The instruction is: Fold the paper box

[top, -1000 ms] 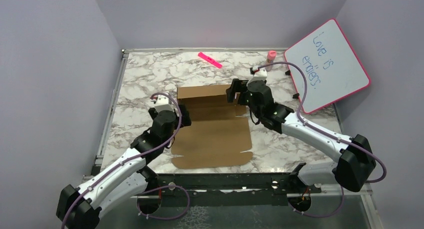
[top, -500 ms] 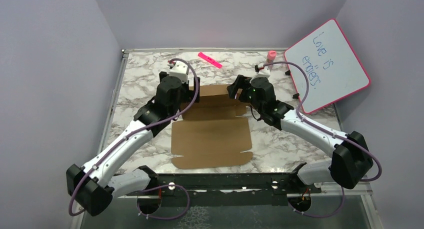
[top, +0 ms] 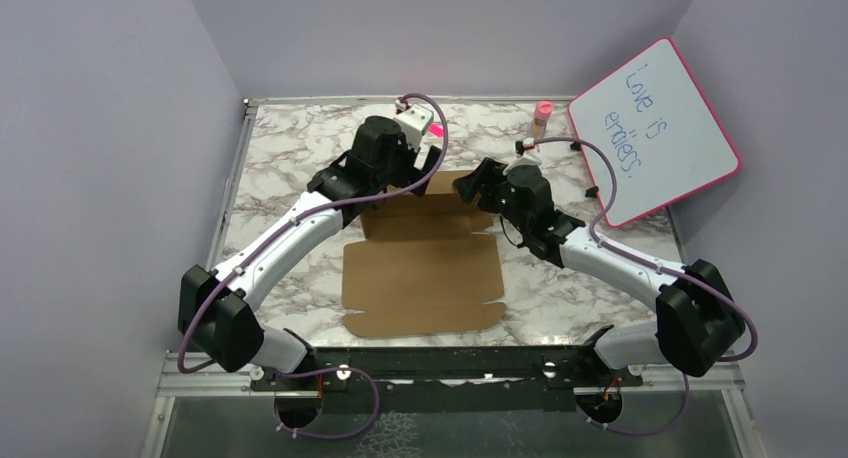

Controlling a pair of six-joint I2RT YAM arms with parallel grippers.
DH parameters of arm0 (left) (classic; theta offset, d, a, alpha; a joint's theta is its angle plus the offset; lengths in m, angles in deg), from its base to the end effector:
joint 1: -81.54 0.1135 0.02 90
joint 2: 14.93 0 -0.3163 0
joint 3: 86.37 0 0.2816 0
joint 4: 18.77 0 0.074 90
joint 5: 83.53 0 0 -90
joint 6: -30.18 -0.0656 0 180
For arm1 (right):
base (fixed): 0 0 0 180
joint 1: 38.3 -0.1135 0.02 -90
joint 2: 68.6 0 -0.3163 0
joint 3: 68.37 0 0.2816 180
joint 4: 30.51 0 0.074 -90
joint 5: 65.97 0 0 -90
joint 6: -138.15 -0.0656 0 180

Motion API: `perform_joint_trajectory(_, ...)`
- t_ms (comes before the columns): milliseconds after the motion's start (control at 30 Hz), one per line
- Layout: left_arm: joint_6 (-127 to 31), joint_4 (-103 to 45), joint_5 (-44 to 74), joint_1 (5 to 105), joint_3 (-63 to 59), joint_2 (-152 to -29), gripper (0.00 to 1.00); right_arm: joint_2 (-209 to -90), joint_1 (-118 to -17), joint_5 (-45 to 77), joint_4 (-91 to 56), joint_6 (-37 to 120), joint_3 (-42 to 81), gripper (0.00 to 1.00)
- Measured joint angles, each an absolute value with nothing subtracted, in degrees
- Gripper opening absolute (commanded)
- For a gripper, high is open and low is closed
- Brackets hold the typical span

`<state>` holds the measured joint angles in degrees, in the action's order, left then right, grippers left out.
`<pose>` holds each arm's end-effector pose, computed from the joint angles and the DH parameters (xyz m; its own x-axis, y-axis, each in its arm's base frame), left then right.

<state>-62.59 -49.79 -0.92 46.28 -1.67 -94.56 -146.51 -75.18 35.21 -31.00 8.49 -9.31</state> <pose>0.3058 -0.2059 0.3887 -0.3338 0.2947 -0.8954 0.4948 0.8633 0.0997 0.2888 0.2008 0.2882 -0.4758 0.4258 -0.7696 -0.1791 0.8098 0.5587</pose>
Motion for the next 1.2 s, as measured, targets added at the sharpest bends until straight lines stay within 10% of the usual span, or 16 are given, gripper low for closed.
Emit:
perform_joint_trajectory(533,-63.59,-50.58,8.63,46.28,1.55,-102.60,0.99,-144.57,-72.27,27.64,-37.78,5.70,-13.92,0.68)
perform_joint_trajectory(1200,-64.47,-48.85,8.41,46.23,-3.35,-98.21,0.99,-127.39,-68.73,33.81,-28.23,24.08,-18.03,0.89)
